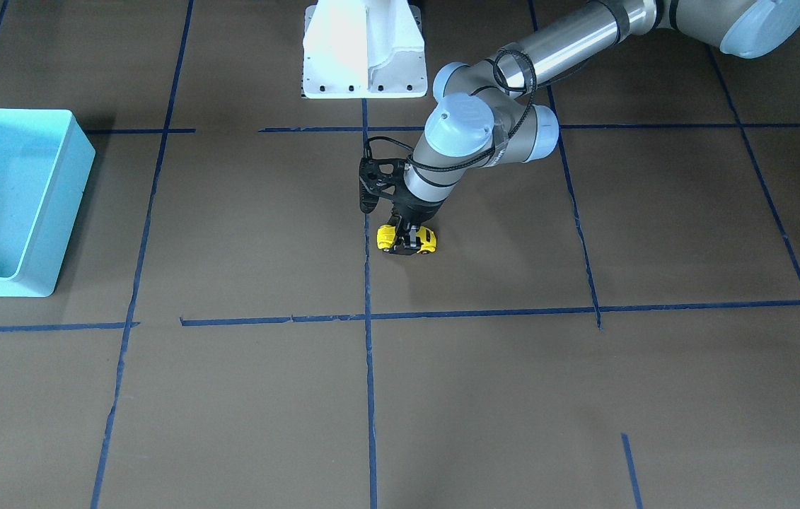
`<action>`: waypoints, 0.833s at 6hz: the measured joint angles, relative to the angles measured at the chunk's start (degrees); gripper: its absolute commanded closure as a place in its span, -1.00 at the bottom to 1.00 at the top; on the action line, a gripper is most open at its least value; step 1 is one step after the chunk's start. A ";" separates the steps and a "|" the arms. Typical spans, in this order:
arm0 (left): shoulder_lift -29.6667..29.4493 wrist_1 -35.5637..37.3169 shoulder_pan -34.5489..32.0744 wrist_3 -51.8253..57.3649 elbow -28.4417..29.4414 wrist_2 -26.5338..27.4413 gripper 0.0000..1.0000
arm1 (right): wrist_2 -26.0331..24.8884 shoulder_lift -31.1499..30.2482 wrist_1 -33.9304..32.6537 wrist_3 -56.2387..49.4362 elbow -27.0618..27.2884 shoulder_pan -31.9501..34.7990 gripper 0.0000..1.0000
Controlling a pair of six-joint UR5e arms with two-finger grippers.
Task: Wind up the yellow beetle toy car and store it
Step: 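Press the car onto the table and drag it back toward the left arm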
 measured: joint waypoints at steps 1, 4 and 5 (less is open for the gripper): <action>3.11 -0.68 -0.25 0.03 -3.01 -0.06 1.00 | 0.00 0.00 0.00 0.00 -0.02 0.02 -1.00; 11.46 -4.68 -1.76 0.78 -7.71 -1.56 1.00 | 0.11 0.00 0.00 0.00 -0.09 0.01 -1.00; 13.91 -7.30 -2.98 0.86 -7.80 -2.87 1.00 | 0.15 0.00 0.00 0.00 -0.11 0.00 -1.00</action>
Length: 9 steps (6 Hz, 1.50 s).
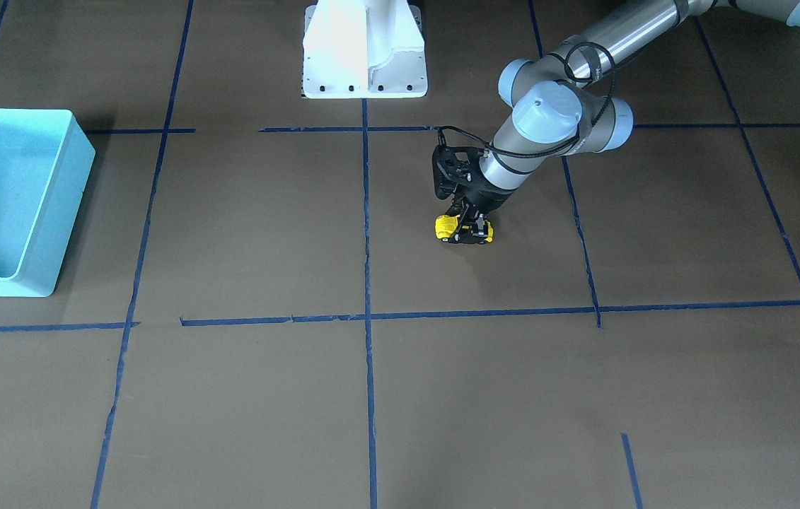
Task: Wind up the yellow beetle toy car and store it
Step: 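Press the car onto the table and drag it back toward the left arm, then open the left gripper, letting the car roll toward the blue bin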
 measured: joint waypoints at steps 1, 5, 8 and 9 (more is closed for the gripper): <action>2.47 -2.61 -1.42 0.03 0.00 -1.73 0.83 | 0.02 0.00 0.00 0.00 -0.01 0.00 -1.00; 9.32 -8.87 -5.90 -0.18 0.20 -6.25 -1.00 | 0.02 0.00 0.00 0.00 -0.06 0.00 -1.00; 13.48 -12.69 -6.78 -0.27 -0.12 -6.65 -1.00 | 0.02 0.00 0.00 0.00 -0.05 0.00 -1.00; 14.36 -12.56 -8.14 -0.49 -0.44 -8.11 -1.00 | 0.02 0.00 0.00 0.00 -0.11 0.00 -1.00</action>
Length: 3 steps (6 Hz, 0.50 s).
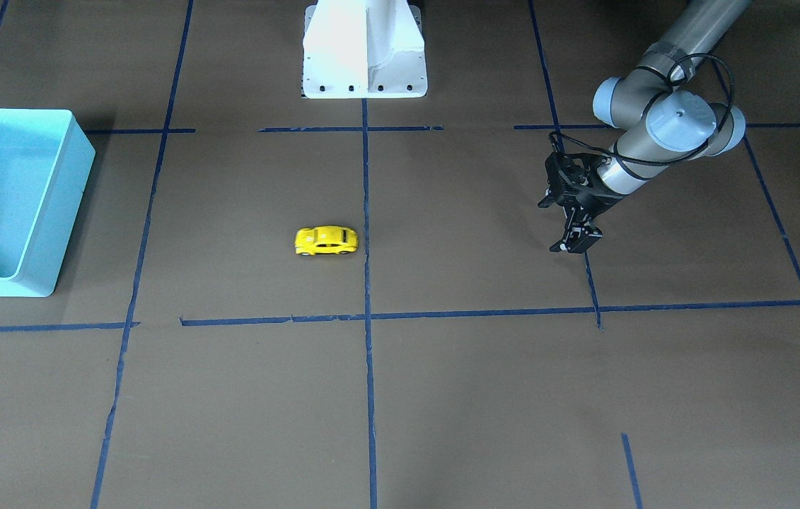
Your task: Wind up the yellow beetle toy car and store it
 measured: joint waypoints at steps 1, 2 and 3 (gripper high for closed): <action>0.85 1.18 -3.29 -0.27 -0.50 -3.20 -1.00 | 0.03 -0.03 -0.03 0.03 -0.05 0.00 -1.00; 1.39 3.73 -7.39 -0.36 -1.42 -6.85 -1.00 | 0.04 -0.13 -0.07 0.02 -0.24 0.02 -1.00; 2.33 6.24 -10.61 -0.39 -2.56 -9.75 -1.00 | -0.04 -0.27 -0.06 -0.08 -0.56 0.06 -1.00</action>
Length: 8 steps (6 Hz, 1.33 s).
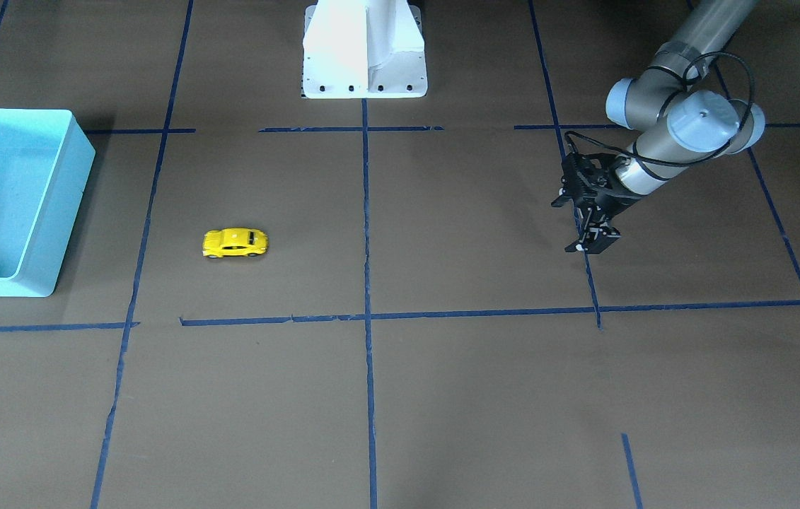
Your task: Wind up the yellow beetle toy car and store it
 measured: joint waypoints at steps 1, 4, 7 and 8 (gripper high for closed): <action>1.98 1.21 -2.05 -0.03 -1.28 -1.67 -1.00 | -0.09 -0.14 0.04 -0.04 -0.22 0.00 -1.00; 8.35 7.44 -7.13 -0.05 -5.98 -3.22 -1.00 | -0.12 0.05 0.10 -0.08 -0.27 0.02 -1.00; 10.83 24.65 -16.36 -0.11 -9.73 -2.41 -1.00 | -0.84 1.15 0.22 -0.76 0.49 -0.66 -1.00; 10.67 32.07 -19.02 -0.24 -9.89 -0.71 -1.00 | -2.59 2.85 0.13 -0.85 1.70 -3.24 -1.00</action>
